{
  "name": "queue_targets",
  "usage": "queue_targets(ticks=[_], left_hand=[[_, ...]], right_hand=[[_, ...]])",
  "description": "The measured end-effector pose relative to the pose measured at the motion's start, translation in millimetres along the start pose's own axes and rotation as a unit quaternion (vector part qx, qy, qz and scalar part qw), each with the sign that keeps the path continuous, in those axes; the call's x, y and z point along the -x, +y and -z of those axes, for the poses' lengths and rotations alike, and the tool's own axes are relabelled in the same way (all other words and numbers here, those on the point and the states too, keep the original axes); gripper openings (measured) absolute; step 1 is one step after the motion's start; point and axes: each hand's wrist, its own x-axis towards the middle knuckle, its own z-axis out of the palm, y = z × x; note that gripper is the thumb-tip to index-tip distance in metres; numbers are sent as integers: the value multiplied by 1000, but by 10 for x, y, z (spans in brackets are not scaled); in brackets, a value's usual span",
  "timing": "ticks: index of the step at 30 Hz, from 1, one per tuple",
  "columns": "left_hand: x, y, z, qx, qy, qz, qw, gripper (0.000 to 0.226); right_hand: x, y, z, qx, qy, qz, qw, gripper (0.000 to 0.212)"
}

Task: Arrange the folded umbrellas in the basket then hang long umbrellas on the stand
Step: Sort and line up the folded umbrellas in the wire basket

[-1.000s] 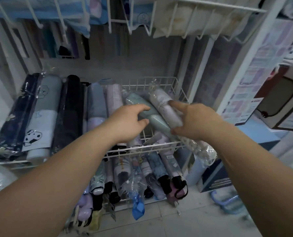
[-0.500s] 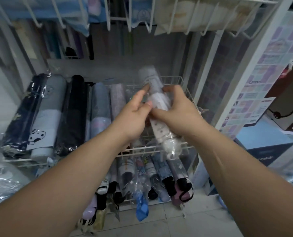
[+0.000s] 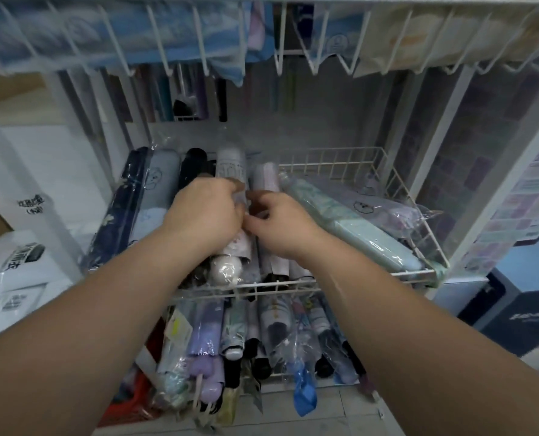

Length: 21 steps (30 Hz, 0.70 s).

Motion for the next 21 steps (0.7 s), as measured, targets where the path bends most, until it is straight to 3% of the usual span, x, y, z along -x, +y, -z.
queue_targets(ticks=[4,7,10,13,15,18,21], left_hand=[[-5,88,-24,-174,34,-42,983,31],[-33,186,-14,-213,34,-82,973,24],[-58,335,-73,-225,17,-134,965,19],[-65,584,-63,-102,-4,-153,983,25],[-60,814,-42,24,-57,-117,991,35],[-81,1121,-161,102,-156,-67,980,46],[-97,1290,-447,173,-246,-17,954,53]], right_hand=[[65,193,262,168,11,11,986,44],[101,444,636,313,53,-18,948,58],[168,625,987,381,37,-88,920,70],[232,705,1228,407,-6,-120,906,74],[191,749,1298,396,-42,-122,909,62],[132,816,1374,386,-59,-112,914,51],[125,880,1420,374,-85,-113,917,61]])
